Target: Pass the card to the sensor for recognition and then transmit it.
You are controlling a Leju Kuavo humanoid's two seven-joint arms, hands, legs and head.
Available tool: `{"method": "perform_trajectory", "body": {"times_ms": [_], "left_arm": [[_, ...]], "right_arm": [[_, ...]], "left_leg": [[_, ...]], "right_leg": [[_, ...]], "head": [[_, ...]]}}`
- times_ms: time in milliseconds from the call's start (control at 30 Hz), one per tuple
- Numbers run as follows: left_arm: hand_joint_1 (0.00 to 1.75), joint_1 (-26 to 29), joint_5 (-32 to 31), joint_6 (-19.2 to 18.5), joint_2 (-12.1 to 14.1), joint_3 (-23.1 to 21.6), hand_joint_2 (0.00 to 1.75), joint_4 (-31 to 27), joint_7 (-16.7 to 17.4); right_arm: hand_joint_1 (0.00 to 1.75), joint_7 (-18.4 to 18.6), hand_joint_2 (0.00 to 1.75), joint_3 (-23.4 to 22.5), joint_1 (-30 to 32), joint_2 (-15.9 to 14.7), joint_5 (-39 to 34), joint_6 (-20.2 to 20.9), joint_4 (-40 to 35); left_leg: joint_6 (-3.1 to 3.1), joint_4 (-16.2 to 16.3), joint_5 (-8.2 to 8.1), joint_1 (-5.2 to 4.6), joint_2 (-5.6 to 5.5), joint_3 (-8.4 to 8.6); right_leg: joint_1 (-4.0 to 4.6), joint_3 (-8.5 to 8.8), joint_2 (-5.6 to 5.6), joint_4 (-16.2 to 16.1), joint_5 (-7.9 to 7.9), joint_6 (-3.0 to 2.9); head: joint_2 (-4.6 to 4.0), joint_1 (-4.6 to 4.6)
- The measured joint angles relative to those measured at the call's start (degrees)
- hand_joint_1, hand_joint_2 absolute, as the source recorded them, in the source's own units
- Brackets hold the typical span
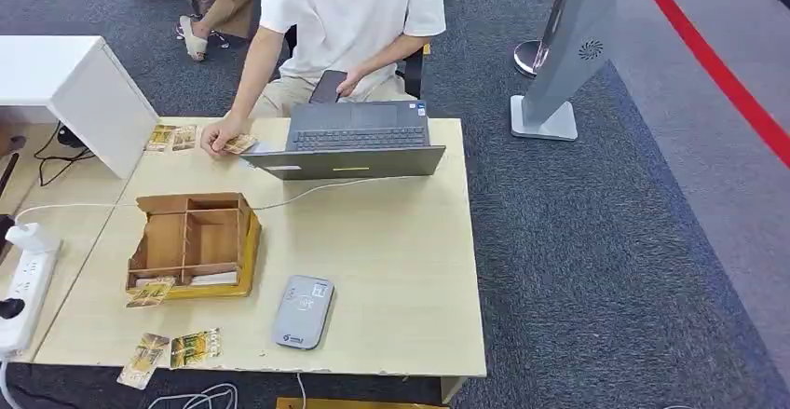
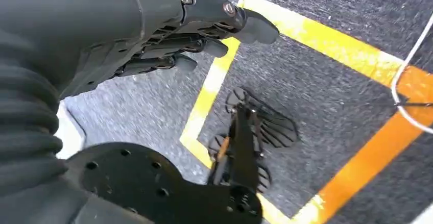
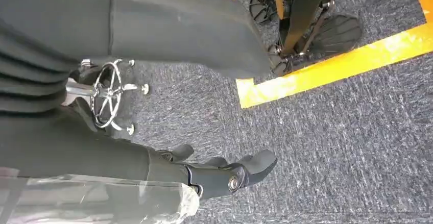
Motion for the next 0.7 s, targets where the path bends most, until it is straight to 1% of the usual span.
{"method": "perform_trajectory", "body": {"times_ms": [267,300,367,400,633,667,700], "left_arm": [[0.00,1.74,2.35,0.02,1.92,-10.37,0.00,-0.02,0.70],[1.75,1.89,2.64,0.04,2.12,-11.72,0.00,-0.02,0.72],[1.75,2.23,3.23,0.09,2.60,-14.10,0.00,-0.04,0.79],[1.75,2.26,3.26,0.09,2.65,-14.51,0.00,-0.04,0.79],[1.75,2.30,3.34,0.09,2.71,-14.72,0.00,-0.04,0.79],[1.75,2.77,3.85,0.11,3.06,-16.83,0.00,-0.09,0.85],[1.75,2.98,4.02,0.11,3.21,-17.68,0.00,-0.19,0.87]], "right_arm": [[0.00,0.83,0.00,9.95,1.99,-1.20,-9.71,1.22,-1.73],[1.75,0.87,0.00,11.40,2.21,-1.29,-11.16,1.35,-1.93],[1.75,1.27,0.00,13.92,2.61,-1.60,-13.72,1.77,-2.39],[1.75,1.27,0.00,14.11,2.66,-1.60,-13.92,1.81,-2.43],[1.75,1.29,0.00,14.53,2.70,-1.64,-14.32,1.88,-2.49],[1.75,1.44,0.00,16.68,3.11,-1.86,-16.37,2.18,-2.86],[1.75,1.53,0.00,17.55,3.30,-1.95,-17.26,2.27,-3.02]], "left_leg": [[0.00,0.00,0.00,-0.02,0.00,0.00],[0.00,0.00,0.00,-0.02,0.00,0.00],[0.00,0.00,0.00,-0.02,0.00,0.00],[0.00,0.00,0.00,-0.02,0.00,0.00],[0.00,0.00,0.00,-0.02,0.00,0.00],[0.00,0.00,0.00,-0.02,0.01,0.01],[0.00,0.00,0.00,-0.02,0.01,0.01]], "right_leg": [[-0.01,0.00,0.00,0.00,0.00,0.01],[0.00,0.00,0.00,0.00,0.00,0.01],[-0.01,0.00,0.00,0.00,0.00,0.01],[-0.01,0.00,0.00,0.00,0.00,0.01],[-0.01,0.00,0.00,0.00,0.00,0.01],[0.00,0.00,0.00,0.00,-0.01,0.02],[0.00,0.00,0.01,0.00,-0.01,0.02]], "head": [[0.00,0.02],[0.00,0.00],[0.00,0.00],[0.00,0.02],[0.00,0.02],[0.00,0.02],[0.00,0.02]]}}
